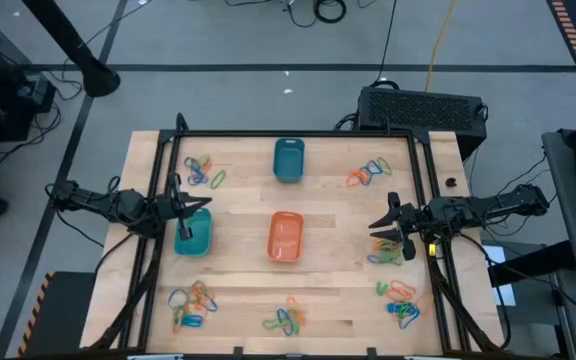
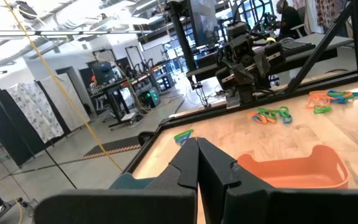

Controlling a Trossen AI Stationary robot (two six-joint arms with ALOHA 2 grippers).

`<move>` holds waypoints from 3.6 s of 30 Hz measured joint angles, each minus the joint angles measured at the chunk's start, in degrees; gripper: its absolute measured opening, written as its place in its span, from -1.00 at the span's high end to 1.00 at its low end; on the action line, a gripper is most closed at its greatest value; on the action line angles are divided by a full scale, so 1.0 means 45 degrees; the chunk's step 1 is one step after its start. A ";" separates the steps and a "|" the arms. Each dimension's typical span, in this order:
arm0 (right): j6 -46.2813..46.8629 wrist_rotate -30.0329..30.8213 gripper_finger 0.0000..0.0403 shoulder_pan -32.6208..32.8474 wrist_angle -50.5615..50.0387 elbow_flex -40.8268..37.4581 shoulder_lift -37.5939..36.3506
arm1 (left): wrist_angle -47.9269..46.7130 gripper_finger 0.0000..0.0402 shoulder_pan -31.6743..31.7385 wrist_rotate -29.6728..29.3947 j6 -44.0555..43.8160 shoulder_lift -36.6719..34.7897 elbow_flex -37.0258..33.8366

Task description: Sort rubber bands into baskets

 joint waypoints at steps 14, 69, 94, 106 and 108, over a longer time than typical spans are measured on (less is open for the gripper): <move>0.0000 0.0002 0.53 0.0000 0.0002 0.0004 -0.0001 | 0.0003 0.99 0.0003 -0.0005 0.0000 -0.0002 -0.0005; -0.2731 0.3945 0.48 -0.3316 0.2689 0.2882 0.6122 | 0.0886 0.99 0.2781 0.2110 -1.1673 0.7594 0.2208; -0.1020 0.1299 0.37 -0.8719 -0.2806 0.8506 1.5137 | 0.4859 0.99 0.4326 0.0568 -0.8849 0.9954 0.2220; -0.1214 0.0215 0.32 -0.9294 -0.3681 0.9566 1.6856 | 0.4106 0.73 0.4558 0.1273 -0.6897 1.0060 0.2215; -0.1337 0.0171 0.26 -0.9489 -0.3691 0.9568 1.7107 | 0.4167 0.56 0.4626 0.1269 -0.6925 1.0284 0.2215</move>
